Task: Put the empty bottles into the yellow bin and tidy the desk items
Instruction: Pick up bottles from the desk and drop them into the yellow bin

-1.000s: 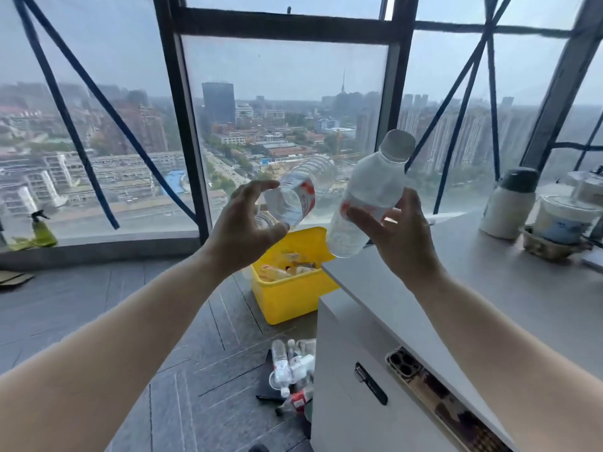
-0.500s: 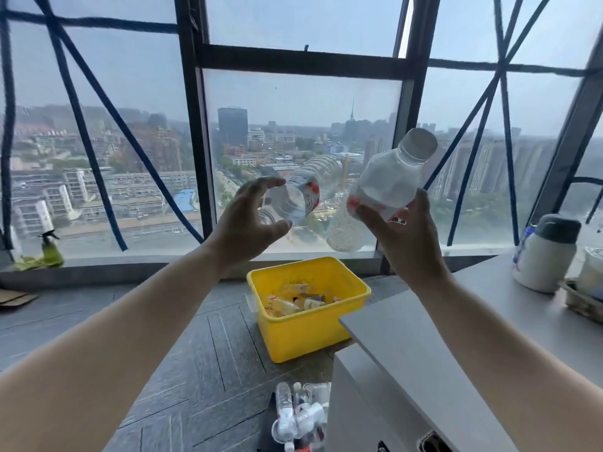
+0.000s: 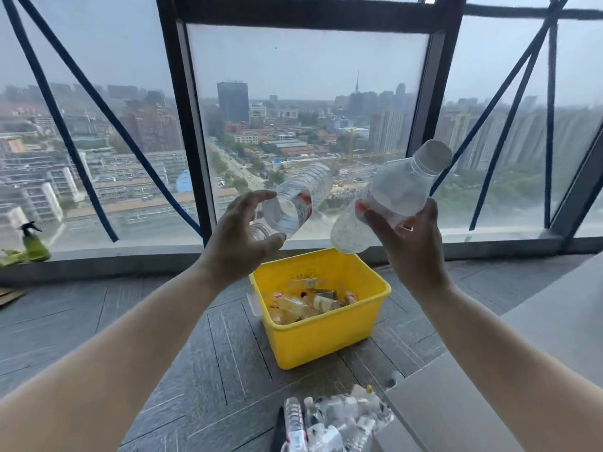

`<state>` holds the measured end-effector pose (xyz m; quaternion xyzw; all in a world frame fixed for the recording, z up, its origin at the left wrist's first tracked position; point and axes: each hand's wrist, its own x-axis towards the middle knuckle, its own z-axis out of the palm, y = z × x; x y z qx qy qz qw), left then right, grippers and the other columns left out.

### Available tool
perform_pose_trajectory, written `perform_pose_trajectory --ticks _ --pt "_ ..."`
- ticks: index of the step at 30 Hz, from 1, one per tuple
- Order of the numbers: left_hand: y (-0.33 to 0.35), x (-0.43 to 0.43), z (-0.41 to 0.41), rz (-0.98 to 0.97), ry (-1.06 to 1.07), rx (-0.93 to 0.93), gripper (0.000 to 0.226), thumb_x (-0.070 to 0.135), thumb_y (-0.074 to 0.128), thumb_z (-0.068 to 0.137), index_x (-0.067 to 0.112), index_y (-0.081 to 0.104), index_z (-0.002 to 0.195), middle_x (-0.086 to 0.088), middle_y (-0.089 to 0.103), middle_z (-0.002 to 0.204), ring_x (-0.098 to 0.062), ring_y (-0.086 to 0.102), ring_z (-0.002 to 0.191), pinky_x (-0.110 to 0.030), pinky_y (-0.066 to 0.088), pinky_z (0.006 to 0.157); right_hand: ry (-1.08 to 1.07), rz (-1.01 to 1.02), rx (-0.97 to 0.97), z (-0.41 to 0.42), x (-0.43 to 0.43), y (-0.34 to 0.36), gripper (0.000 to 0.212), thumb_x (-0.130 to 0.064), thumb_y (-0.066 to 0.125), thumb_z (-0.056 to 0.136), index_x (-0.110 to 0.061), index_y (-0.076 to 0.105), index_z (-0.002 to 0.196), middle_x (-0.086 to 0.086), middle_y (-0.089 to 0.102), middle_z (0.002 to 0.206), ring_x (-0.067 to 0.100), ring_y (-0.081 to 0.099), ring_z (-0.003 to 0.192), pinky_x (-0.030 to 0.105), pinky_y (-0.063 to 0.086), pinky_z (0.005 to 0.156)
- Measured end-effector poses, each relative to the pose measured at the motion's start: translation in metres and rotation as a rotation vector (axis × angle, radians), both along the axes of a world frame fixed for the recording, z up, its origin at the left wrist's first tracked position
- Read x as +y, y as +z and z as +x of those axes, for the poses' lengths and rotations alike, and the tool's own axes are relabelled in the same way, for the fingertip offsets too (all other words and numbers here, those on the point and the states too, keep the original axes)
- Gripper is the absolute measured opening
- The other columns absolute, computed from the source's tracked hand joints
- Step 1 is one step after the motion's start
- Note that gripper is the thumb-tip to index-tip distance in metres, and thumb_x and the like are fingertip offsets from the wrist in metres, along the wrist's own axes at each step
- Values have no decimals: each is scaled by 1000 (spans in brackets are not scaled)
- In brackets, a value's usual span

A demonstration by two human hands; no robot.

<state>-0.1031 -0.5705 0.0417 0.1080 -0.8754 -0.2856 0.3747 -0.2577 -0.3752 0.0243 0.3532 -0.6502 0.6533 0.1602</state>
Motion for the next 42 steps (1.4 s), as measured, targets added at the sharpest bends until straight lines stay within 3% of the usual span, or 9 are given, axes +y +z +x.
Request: perform_pose_trajectory --ticks 2,6,10,12,14,17,25,32,42 --pt "3 -14 -9 -8 -3 5 63 20 75 78 21 46 135 -4 45 139 -19 52 117 -11 39 79 -9 -20 13 -10 -13 4 63 -37 76 75 -28 35 121 5 51 124 15 58 111 20 54 84" --pt "17 -37 -39 -37 -40 17 65 23 74 79 23 44 136 -5 44 141 -19 52 119 -23 41 88 -61 -31 49 -38 -35 17 65 -43 76 76 -29 35 124 4 50 126 17 56 114 29 53 90" --pt "34 -54 -77 -87 -47 48 65 20 73 80 21 43 138 -6 41 143 -13 46 116 -24 38 92 -137 -52 78 -70 -60 35 72 -50 71 77 -23 32 131 0 49 130 15 54 116 23 49 93" --pt "37 -73 -112 -147 -61 -19 67 21 69 84 20 37 142 -8 35 149 -20 42 129 -30 37 101 -176 -42 69 -94 -78 37 72 -54 68 79 -23 31 132 0 49 130 15 52 116 26 47 95" --pt "30 -95 -149 -256 25 -312 79 32 63 88 24 16 151 -7 7 160 -29 19 144 -43 27 114 -206 234 -99 -131 -100 26 78 -62 59 80 -23 25 139 2 45 136 22 49 121 35 43 99" --pt "2 -118 -174 -237 173 -638 91 47 57 88 30 -7 151 -4 -20 157 -31 1 147 -49 17 117 -198 893 -618 -164 -118 -16 99 -72 50 80 -13 12 150 11 29 152 35 37 133 44 36 102" --pt "-45 -111 -138 -92 61 -621 84 40 58 90 24 4 152 -3 -5 160 -20 1 147 -38 11 117 -131 1112 -444 -142 -78 -51 72 -48 58 89 -2 36 140 16 45 142 32 47 126 40 42 98" --pt "-10 -49 -84 -129 -116 -419 78 39 61 89 26 16 151 2 11 159 -14 12 146 -33 17 115 -126 1033 -355 -86 -10 -27 66 -45 61 88 -8 40 138 10 48 138 25 48 123 36 44 97" --pt "20 86 -1 -158 -223 -345 65 35 61 90 23 31 146 2 32 152 -15 31 138 -23 25 104 -136 890 -189 30 120 13 54 -37 62 89 -12 46 134 6 52 137 21 48 124 31 40 96"
